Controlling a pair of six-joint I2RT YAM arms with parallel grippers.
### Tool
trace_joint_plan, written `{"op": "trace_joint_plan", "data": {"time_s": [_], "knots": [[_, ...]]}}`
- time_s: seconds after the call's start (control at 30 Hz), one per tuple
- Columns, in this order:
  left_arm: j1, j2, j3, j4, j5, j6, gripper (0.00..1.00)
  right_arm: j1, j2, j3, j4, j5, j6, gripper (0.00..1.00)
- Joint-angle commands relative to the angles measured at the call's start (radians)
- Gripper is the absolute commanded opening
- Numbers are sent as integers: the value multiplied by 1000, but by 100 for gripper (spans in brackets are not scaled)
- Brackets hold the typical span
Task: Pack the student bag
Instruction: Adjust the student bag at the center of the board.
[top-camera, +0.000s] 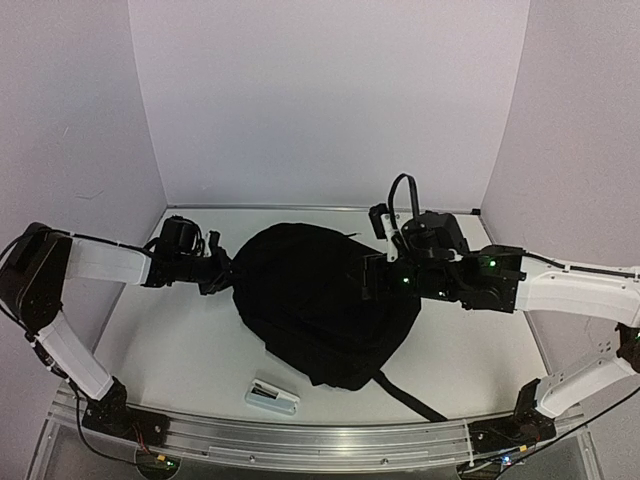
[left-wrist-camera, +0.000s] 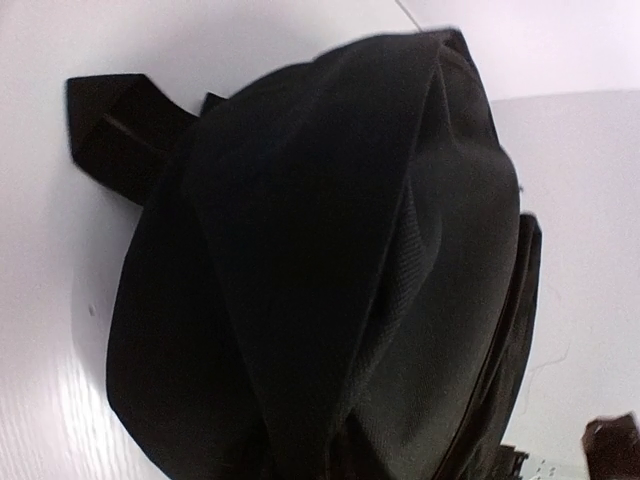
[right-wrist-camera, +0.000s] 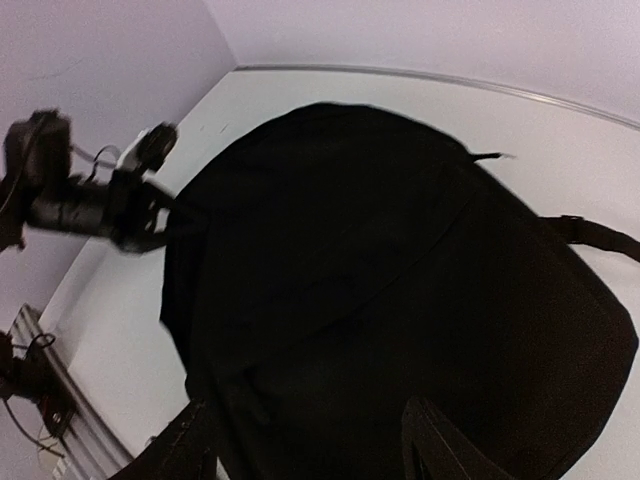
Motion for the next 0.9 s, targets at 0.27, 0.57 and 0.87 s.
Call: {"op": "trace_joint_plan", "data": {"time_s": [0.27, 0.57, 0.87], "knots": [[54, 1, 64, -22, 24, 55, 79, 4, 280, 126, 73, -295, 56, 55], [-125, -88, -56, -51, -99, -41, 74, 5, 437, 230, 76, -326, 54, 49], [-131, -82, -89, 17, -104, -92, 40, 6, 507, 248, 104, -297, 80, 38]]}}
